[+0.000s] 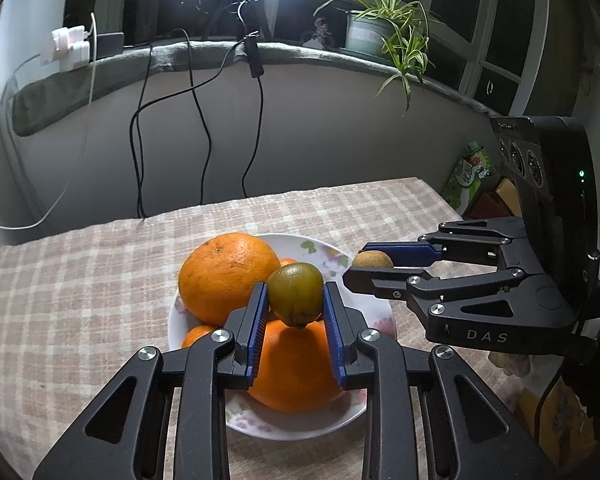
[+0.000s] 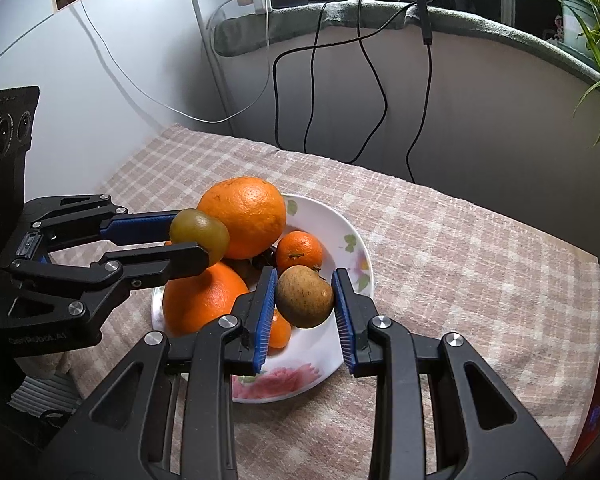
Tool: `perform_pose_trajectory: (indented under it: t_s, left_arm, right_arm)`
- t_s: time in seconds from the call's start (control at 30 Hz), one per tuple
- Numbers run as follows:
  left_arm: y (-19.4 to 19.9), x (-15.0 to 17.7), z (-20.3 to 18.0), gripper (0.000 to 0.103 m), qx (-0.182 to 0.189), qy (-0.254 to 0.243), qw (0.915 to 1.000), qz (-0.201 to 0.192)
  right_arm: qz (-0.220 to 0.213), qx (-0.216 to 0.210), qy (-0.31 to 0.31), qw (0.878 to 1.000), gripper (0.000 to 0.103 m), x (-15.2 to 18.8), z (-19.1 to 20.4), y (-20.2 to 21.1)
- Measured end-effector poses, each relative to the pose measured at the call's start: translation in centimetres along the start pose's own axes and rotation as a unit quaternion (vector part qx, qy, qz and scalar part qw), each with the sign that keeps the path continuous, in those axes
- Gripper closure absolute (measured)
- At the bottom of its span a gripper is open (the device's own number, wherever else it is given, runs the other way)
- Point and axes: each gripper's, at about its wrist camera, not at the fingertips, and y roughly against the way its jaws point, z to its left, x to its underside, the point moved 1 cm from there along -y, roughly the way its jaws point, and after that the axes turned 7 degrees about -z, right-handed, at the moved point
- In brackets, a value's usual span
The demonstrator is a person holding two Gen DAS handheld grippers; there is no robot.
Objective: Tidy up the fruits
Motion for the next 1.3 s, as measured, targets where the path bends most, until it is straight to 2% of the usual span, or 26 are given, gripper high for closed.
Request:
perform_pose_trajectory:
  t_s: [0.17, 0.27, 0.33, 0.37, 0.4, 0.63, 0.7, 0.83, 0.9, 0.97, 1.0, 1.07, 1.27, 1.3]
  left_arm:
    - [0.1, 0.0, 0.2, 0.076, -0.004, 0.002, 1.0, -0.001]
    - [0.2, 0.0, 0.2, 0.07, -0.005, -0.001, 1.0, -0.002]
    - [0.3, 0.0, 0.1, 0.07, -0.006, -0.002, 1.0, -0.005]
    - [0.3, -0.1, 0.1, 0.068, -0.007, -0.002, 1.0, -0.005]
    - [0.4, -0.1, 0.1, 0.067, -0.008, -0.003, 0.9999, -0.006]
    - [0.9, 0.0, 0.0, 0.066, -0.011, -0.004, 0.9999, -0.01]
    - [1.1, 0.0, -0.1, 0.058, -0.013, -0.005, 0.9998, -0.012]
    - [1.6, 0.1, -0.1, 0.051, -0.018, -0.004, 0.9997, -0.017]
    - [1.9, 0.2, 0.0, 0.043, -0.021, -0.002, 0.9996, -0.02]
    - [2.2, 0.2, 0.1, 0.04, -0.024, 0.002, 0.9994, -0.023]
    - [2.4, 0.3, 0.3, 0.039, -0.026, 0.006, 0.9994, -0.024]
    - [2.6, 0.4, 0.4, 0.035, -0.03, 0.01, 0.9992, -0.025]
    - [3.5, 0.8, 0.8, 0.034, -0.045, 0.015, 0.9984, -0.031]
    - [3.7, 0.9, 0.8, 0.034, -0.048, 0.015, 0.9982, -0.033]
  right_arm:
    - [0.001, 0.001, -0.001, 1.0, 0.074, 0.0, 0.0, -0.2]
    - [0.002, -0.001, -0.003, 1.0, 0.073, 0.0, 0.0, -0.4]
    - [0.003, 0.0, -0.005, 1.0, 0.067, 0.0, 0.0, -0.5]
    - [0.002, 0.0, -0.005, 1.0, 0.058, 0.0, -0.1, -0.5]
    - [0.001, 0.001, -0.006, 1.0, 0.054, 0.0, -0.1, -0.4]
    - [-0.004, 0.003, -0.012, 1.0, 0.052, 0.1, -0.2, 0.1]
    - [-0.006, 0.005, -0.013, 1.0, 0.043, 0.2, -0.1, 0.3]
    - [-0.013, 0.005, -0.012, 1.0, 0.042, 0.3, 0.3, 0.9]
    - [-0.016, 0.006, -0.01, 1.0, 0.041, 0.4, 0.6, 1.2]
    - [-0.018, 0.008, -0.008, 1.0, 0.04, 0.4, 0.9, 1.4]
    - [-0.019, 0.009, -0.008, 1.0, 0.032, 0.4, 0.9, 1.5]
    - [-0.025, 0.011, -0.007, 1.0, 0.026, 0.5, 1.1, 1.8]
    - [-0.037, 0.018, -0.004, 0.999, 0.025, 0.7, 1.8, 2.8]
    - [-0.04, 0.02, -0.003, 0.999, 0.022, 0.8, 1.9, 3.0]
